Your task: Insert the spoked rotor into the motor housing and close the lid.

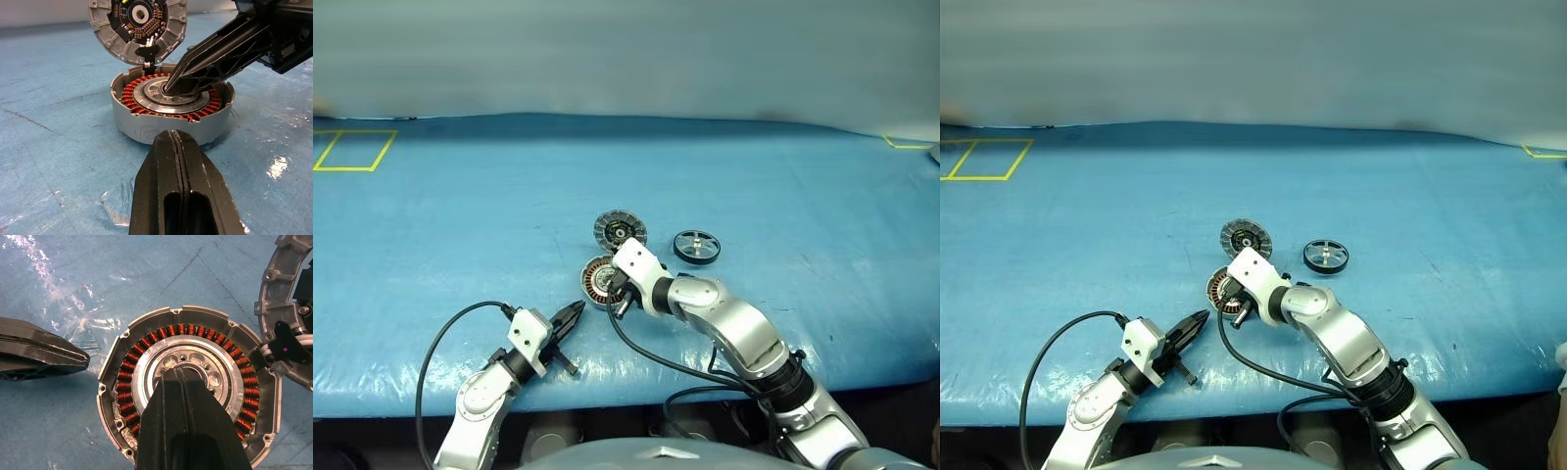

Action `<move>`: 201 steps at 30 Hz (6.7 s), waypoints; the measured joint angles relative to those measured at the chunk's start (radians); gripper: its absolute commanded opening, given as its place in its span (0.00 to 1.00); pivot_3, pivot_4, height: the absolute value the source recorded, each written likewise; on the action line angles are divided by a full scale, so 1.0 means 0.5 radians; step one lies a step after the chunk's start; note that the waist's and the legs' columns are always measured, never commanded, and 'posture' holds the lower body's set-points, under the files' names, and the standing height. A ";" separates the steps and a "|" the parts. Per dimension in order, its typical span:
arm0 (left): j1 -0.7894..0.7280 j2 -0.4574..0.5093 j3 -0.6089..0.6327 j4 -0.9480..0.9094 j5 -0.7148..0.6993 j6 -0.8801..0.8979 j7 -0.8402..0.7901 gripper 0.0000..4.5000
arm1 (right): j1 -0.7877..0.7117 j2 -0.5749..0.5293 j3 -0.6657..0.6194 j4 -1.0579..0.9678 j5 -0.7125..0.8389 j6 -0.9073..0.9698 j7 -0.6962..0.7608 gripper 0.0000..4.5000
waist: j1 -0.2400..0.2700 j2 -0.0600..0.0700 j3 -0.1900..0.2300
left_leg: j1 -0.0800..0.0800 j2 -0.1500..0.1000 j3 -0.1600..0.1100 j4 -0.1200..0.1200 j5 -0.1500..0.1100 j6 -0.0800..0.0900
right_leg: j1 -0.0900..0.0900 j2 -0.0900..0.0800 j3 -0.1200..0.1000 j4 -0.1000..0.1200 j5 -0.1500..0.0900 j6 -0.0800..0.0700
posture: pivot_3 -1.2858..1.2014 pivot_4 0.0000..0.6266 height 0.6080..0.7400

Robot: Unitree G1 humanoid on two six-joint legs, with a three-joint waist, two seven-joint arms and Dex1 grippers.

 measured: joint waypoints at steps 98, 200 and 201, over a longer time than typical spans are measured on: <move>-0.027 0.015 0.036 0.001 -0.016 -0.029 -0.042 0.00 | 0.247 0.087 -0.199 -0.111 0.080 -0.077 -0.134 0.00 | 0.003 0.001 0.001 | -0.001 -0.001 0.000 0.001 0.000 0.001 | 0.000 0.000 0.001 -0.001 0.000 0.001 | 0.52 0.24 1.00; -0.012 0.027 0.036 0.001 -0.016 0.001 -0.035 0.00 | 0.332 0.153 -0.216 0.054 0.005 -0.271 -0.196 0.00 | 0.002 -0.003 -0.004 | 0.010 0.000 0.000 0.002 0.000 0.000 | 0.002 -0.001 0.000 -0.001 0.000 0.002 | 0.52 0.24 1.00; -0.013 0.028 0.036 0.001 -0.016 0.001 -0.036 0.00 | 0.327 0.153 -0.208 0.062 -0.005 -0.271 -0.205 0.00 | 0.002 -0.003 -0.004 | 0.010 0.000 0.000 0.002 0.000 0.000 | 0.002 -0.001 0.000 -0.001 0.000 0.002 | 0.52 0.24 1.00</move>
